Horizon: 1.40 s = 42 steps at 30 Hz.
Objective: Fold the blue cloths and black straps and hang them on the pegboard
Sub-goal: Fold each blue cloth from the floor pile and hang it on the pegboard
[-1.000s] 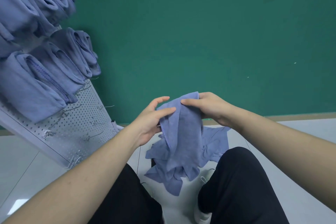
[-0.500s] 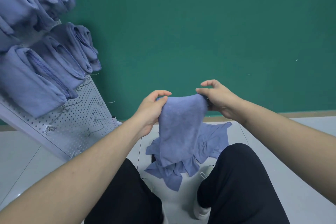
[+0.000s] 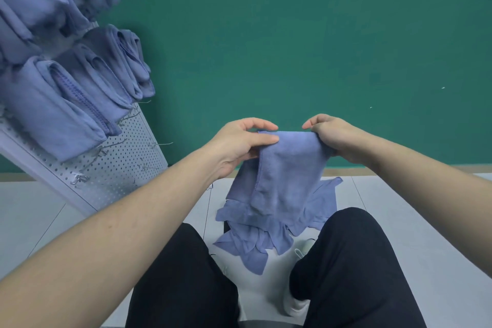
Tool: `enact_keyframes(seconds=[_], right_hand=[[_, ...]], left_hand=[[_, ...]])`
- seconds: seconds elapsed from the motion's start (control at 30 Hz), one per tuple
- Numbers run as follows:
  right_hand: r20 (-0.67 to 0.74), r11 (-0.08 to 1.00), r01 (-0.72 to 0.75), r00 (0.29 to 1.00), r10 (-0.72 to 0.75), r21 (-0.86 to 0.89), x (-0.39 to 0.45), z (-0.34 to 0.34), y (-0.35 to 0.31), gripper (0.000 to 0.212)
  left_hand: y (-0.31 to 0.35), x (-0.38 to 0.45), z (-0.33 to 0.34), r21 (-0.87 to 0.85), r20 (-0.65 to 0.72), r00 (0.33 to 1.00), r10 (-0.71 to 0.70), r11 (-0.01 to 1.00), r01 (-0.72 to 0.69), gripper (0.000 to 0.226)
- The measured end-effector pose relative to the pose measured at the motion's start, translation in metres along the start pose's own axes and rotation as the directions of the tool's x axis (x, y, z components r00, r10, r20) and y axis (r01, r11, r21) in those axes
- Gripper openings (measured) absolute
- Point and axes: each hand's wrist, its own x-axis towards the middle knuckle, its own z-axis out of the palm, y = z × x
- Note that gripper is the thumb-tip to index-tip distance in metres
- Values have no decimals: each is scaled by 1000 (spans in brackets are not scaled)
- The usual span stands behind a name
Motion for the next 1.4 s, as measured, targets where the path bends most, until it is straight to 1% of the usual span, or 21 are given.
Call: enact_keyframes(seconds=[0.1, 0.13, 0.2, 0.27, 0.37, 0.43, 0.5, 0.57, 0.67, 0.77, 0.83, 0.97, 1.03, 1.1, 1.17, 1.23, 1.33, 1.4], right_hand=[[-21, 998, 47, 999, -48, -39, 0, -3, 1, 15], [-34, 996, 66, 997, -69, -64, -1, -4, 1, 15], [-50, 992, 93, 994, -97, -86, -2, -5, 0, 21], [-56, 992, 109, 992, -112, -56, -2, -4, -2, 22], [-39, 996, 92, 995, -93, -23, -2, -4, -5, 25], [-14, 996, 65, 998, -66, -67, -2, -5, -7, 36], [14, 987, 49, 999, -48, -154, -3, -6, -8, 56], [46, 961, 46, 998, -35, -272, -6, -9, -12, 67], [131, 925, 62, 991, -13, -376, -12, -14, -21, 78], [243, 922, 93, 970, 0, -375, -14, -17, -25, 71], [317, 940, 92, 948, 18, -328, -15, -17, -24, 61], [445, 963, 87, 895, 37, -255, -16, -21, -21, 29], [471, 970, 95, 882, 21, -222, -14, -23, -18, 26], [461, 972, 99, 887, 12, -215, -13, -24, -15, 24], [416, 967, 104, 910, 2, -231, -12, -23, -13, 18], [369, 961, 121, 929, -22, -249, -11, -22, -13, 16], [324, 953, 152, 944, -61, -264, -10, -22, -16, 14], [275, 946, 184, 955, -108, -267, -9, -23, -18, 21]], left_hand=[[-1, 1, -1, 86, -41, 999, 16, 996, -12, 13], [-3, 1, -1, 112, -47, 999, 8, 994, -2, 11], [-7, 2, -3, 152, -43, 999, -17, 988, 23, 8], [-10, 3, -4, 174, -28, 999, -44, 984, 48, 8], [-13, 4, -4, 149, -7, 996, -94, 984, 94, 9], [-13, 5, -5, 123, 16, 993, -115, 986, 113, 14], [-11, 5, -8, 125, 73, 987, -145, 983, 135, 27], [-10, 3, -9, 171, 123, 976, -178, 973, 156, 33], [-8, 2, -11, 297, 101, 977, -187, 943, 149, 29], [-4, 3, -13, 442, 59, 976, -211, 882, 164, 20], [-1, 2, -14, 490, 46, 971, -235, 852, 183, 19], [-2, -1, -17, 530, 28, 978, -205, 833, 159, 17], [-6, -1, -21, 476, 29, 986, -166, 869, 132, 17], [-12, 1, -26, 350, 47, 989, -143, 929, 118, 17], [-15, 3, -30, 244, 57, 990, -128, 964, 111, 17], [-16, 5, -32, 207, 47, 994, -100, 974, 88, 18], [-16, 6, -34, 202, 20, 997, -74, 977, 68, 15], [-14, 4, -34, 214, -8, 998, -56, 975, 56, 15]])
